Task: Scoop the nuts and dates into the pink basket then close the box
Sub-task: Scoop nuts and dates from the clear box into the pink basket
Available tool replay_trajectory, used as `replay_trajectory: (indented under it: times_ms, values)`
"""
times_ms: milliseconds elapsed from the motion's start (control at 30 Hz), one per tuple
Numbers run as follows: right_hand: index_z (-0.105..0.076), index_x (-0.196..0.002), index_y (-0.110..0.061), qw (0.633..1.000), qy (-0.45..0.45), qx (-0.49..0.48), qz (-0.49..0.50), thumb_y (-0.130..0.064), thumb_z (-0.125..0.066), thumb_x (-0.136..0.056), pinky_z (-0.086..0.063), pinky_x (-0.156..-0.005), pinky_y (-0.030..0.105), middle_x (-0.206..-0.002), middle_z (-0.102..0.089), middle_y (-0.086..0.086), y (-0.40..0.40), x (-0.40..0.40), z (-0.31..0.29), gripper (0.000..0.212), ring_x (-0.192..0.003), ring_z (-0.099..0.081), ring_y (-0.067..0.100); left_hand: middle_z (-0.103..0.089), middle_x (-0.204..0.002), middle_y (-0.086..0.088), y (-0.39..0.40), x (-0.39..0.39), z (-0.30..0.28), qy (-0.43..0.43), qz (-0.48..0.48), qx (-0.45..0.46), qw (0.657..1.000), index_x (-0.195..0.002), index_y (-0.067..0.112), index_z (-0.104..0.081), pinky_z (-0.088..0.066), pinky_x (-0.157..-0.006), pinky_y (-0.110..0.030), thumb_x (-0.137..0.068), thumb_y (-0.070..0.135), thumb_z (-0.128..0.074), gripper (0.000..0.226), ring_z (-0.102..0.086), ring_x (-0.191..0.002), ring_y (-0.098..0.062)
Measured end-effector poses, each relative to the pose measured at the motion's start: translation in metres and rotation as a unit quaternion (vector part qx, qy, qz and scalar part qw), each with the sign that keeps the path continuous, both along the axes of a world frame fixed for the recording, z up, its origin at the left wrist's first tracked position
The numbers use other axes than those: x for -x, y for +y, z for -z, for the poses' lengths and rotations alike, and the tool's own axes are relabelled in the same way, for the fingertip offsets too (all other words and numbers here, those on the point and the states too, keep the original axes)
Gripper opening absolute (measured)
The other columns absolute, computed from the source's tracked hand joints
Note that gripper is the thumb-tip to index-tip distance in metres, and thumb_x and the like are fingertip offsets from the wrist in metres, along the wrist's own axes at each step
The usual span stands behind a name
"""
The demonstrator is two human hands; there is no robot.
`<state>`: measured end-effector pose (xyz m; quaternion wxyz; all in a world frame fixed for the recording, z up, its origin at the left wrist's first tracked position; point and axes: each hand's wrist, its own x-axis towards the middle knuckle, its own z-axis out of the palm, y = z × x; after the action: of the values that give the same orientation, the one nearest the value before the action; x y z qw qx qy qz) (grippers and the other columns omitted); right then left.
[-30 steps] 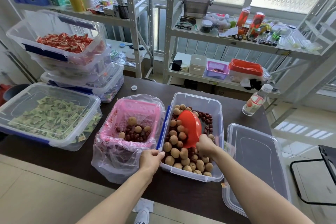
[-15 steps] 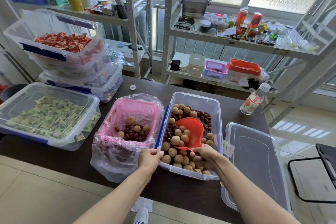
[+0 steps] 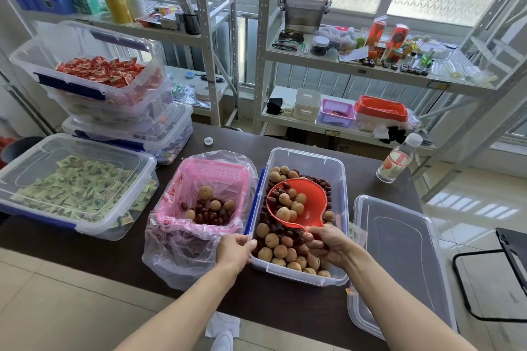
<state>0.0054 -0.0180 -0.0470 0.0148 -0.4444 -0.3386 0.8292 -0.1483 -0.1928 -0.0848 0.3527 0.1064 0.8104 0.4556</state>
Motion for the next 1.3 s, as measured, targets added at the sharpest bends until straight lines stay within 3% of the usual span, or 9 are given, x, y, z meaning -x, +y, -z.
replay_trajectory:
  times_ms: [133, 267, 433, 533, 667, 867, 967, 1100, 1300]
  values:
    - [-0.043, -0.074, -0.008, 1.0, 0.016, -0.009, -0.016, -0.003, -0.031, -0.1, -0.019, -0.025, 0.013, -0.049, -0.045, 0.003, 0.007, 0.005, -0.011, 0.029, -0.027, -0.029, 0.002, -0.069, -0.071, -0.006, 0.001, 0.005, -0.002, 0.001, 0.006, 0.005, 1.0, -0.094, 0.011, -0.072, -0.063, -0.073, -0.038, -0.086, 0.014, -0.072, 0.008, -0.065, -0.062, -0.016]
    - [-0.043, -0.074, -0.006, 0.999, 0.029, -0.039, -0.017, -0.001, -0.033, -0.099, -0.018, -0.027, 0.013, -0.05, -0.044, 0.003, 0.013, 0.016, -0.023, 0.028, -0.029, -0.029, 0.004, -0.068, -0.064, -0.004, 0.003, 0.014, -0.001, 0.008, 0.004, 0.014, 1.0, -0.075, 0.02, -0.073, -0.063, -0.077, -0.043, -0.083, 0.022, -0.073, 0.009, -0.066, -0.063, -0.02]
    - [-0.043, -0.074, -0.007, 0.997, 0.044, -0.055, -0.029, -0.003, -0.033, -0.101, -0.016, -0.027, 0.012, -0.046, -0.046, 0.002, 0.013, 0.039, -0.042, 0.029, -0.028, -0.029, 0.003, -0.067, -0.061, -0.006, 0.007, 0.029, -0.009, -0.021, -0.037, -0.02, 0.999, -0.069, 0.014, -0.071, -0.06, -0.066, -0.039, -0.085, 0.015, -0.07, 0.017, -0.063, -0.057, -0.02]
    - [-0.046, -0.075, -0.004, 0.996, 0.056, -0.06, -0.042, -0.002, -0.033, -0.1, -0.014, -0.032, 0.012, -0.051, -0.046, 0.003, 0.01, 0.056, -0.051, 0.028, -0.029, -0.029, 0.002, -0.065, -0.063, -0.007, 0.009, 0.041, -0.016, -0.04, -0.066, -0.046, 0.996, -0.074, 0.008, -0.071, -0.055, -0.061, -0.032, -0.088, 0.013, -0.066, 0.016, -0.059, -0.057, -0.018]
    - [-0.044, -0.08, -0.006, 0.993, 0.071, -0.058, -0.071, -0.001, -0.033, -0.099, -0.016, -0.03, 0.011, -0.057, -0.045, 0.005, 0.003, 0.081, -0.054, 0.022, -0.03, -0.031, 0.002, -0.066, -0.069, -0.007, 0.002, 0.06, -0.018, -0.055, -0.114, -0.072, 0.989, -0.086, 0.005, -0.072, -0.054, -0.066, -0.033, -0.091, 0.019, -0.066, 0.017, -0.061, -0.063, -0.02]
    - [-0.047, -0.079, -0.004, 0.988, 0.054, -0.089, -0.116, 0.001, -0.038, -0.098, -0.015, -0.034, 0.015, -0.054, -0.047, 0.004, -0.012, 0.116, -0.051, 0.021, -0.031, -0.031, 0.004, -0.059, -0.065, -0.009, -0.024, 0.086, -0.016, -0.087, -0.21, -0.092, 0.97, -0.08, 0.004, -0.065, -0.05, -0.057, -0.03, -0.093, 0.014, -0.063, 0.017, -0.056, -0.056, -0.019]
    - [-0.045, -0.077, -0.005, 0.986, 0.036, -0.1, -0.131, 0.0, -0.038, -0.098, -0.016, -0.034, 0.013, -0.054, -0.047, 0.005, -0.018, 0.132, -0.042, 0.023, -0.031, -0.03, 0.004, -0.061, -0.069, -0.01, -0.041, 0.099, -0.011, -0.083, -0.241, -0.072, 0.964, -0.088, 0.004, -0.068, -0.051, -0.057, -0.029, -0.094, 0.013, -0.063, 0.012, -0.056, -0.058, -0.018]
    - [-0.044, -0.071, -0.007, 0.976, -0.004, -0.138, -0.167, -0.001, -0.038, -0.097, -0.017, -0.032, 0.012, -0.055, -0.049, 0.006, -0.025, 0.151, -0.029, 0.027, -0.032, -0.029, 0.005, -0.059, -0.059, -0.008, -0.06, 0.112, 0.003, -0.069, -0.284, -0.035, 0.956, -0.082, 0.004, -0.068, -0.047, -0.046, -0.023, -0.092, 0.017, -0.066, 0.017, -0.052, -0.046, -0.016]
    - [-0.046, -0.071, -0.007, 0.949, -0.069, -0.226, -0.21, 0.002, -0.042, -0.094, -0.019, -0.031, 0.011, -0.057, -0.05, 0.009, -0.041, 0.169, -0.024, 0.025, -0.03, -0.034, 0.006, -0.062, -0.065, -0.011, -0.063, 0.118, 0.012, -0.108, -0.304, -0.016, 0.947, -0.09, -0.002, -0.068, -0.054, -0.055, -0.031, -0.093, 0.019, -0.064, 0.021, -0.057, -0.054, -0.02]
